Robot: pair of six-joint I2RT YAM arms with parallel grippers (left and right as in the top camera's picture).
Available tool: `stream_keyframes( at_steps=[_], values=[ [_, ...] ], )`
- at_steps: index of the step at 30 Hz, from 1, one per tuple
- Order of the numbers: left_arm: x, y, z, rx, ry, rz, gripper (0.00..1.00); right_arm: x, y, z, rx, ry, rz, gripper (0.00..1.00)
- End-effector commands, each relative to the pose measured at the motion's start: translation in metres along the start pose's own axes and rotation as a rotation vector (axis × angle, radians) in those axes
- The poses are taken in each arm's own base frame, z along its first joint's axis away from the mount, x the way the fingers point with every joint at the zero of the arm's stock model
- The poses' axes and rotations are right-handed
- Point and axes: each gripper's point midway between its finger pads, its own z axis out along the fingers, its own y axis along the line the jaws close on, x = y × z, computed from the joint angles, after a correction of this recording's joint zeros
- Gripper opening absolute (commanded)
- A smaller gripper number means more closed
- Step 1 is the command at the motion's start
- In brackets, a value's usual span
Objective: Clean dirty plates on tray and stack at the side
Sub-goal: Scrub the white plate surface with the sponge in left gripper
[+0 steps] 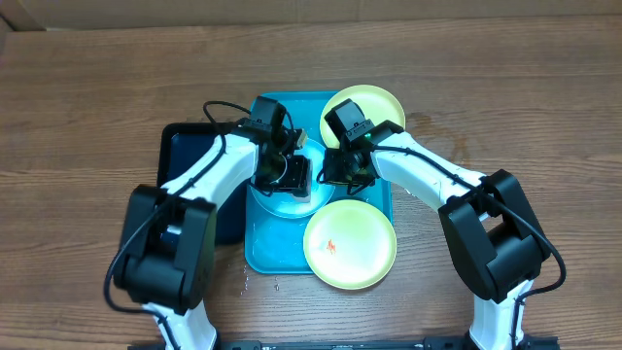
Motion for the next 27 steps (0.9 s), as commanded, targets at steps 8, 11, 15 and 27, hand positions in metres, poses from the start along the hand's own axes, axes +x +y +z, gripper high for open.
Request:
stream_keyframes(
  at_steps=[8,11,15,27],
  values=[
    [-0.022,0.043,-0.063,-0.296,-0.178,-0.036,0.04,0.003,0.002,0.002,-0.007,0.006,-0.007,0.04],
    [-0.010,0.050,-0.039,-0.301,-0.117,-0.054,0.04,0.003,0.002,0.002,-0.006,0.007,-0.007,0.04],
    [0.009,0.059,0.000,-0.316,-0.002,-0.088,0.04,0.003,0.002,0.002,-0.006,0.006,-0.007,0.04],
    [-0.006,0.000,-0.008,-0.018,-0.011,-0.043,0.04,0.002,0.003,0.002,-0.009,0.003,-0.008,0.04]
  ],
)
